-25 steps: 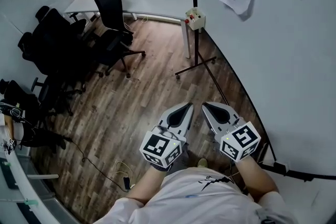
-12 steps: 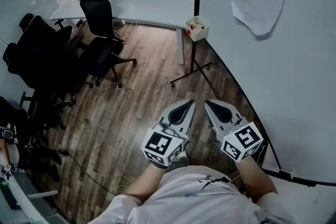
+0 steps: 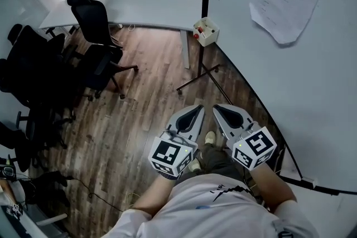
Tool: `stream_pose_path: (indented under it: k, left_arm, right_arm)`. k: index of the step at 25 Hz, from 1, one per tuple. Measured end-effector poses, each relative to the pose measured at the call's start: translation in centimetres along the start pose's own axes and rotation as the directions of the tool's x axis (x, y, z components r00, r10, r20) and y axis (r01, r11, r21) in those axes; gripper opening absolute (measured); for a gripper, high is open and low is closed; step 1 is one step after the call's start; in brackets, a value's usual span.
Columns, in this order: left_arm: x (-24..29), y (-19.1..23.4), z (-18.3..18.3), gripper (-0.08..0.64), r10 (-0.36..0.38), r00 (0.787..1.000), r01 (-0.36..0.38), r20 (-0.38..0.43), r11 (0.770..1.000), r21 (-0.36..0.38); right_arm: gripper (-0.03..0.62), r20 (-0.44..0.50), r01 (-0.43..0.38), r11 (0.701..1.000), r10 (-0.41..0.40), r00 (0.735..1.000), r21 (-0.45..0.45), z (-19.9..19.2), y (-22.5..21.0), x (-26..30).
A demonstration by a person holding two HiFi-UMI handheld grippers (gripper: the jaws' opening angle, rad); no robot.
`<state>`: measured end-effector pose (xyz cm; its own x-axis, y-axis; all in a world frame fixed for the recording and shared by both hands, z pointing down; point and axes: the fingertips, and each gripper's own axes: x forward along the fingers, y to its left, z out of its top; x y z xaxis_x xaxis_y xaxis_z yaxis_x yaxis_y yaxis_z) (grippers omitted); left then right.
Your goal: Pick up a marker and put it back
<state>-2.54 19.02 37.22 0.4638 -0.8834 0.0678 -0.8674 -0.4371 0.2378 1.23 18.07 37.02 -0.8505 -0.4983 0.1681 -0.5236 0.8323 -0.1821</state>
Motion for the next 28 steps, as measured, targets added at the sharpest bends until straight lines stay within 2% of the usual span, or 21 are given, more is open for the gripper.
stream_pose_path:
  k: [8,19,28]
  left_arm:
    - [5.6,4.8,0.7,0.011,0.018,1.000,-0.017,-0.021,1.000,0.016]
    - [19.2,12.1,3.1,0.011,0.041,0.997,-0.037,-0.069,0.998,0.055]
    - [25.5,16.5,2.5,0.011,0.055,0.992,-0.047,-0.115,0.997,0.067]
  right_arm:
    - [0.014,0.015,-0.008,1.000,0.008,1.000,0.003,1.4,-5.6,5.5]
    - [0.014,0.021,0.012,0.999,-0.013,1.000,0.032,4.3,-18.9,13.7]
    - [0.014,-0.005,0.093,0.995,-0.093,0.996,0.039,3.5,-25.6,17.7]
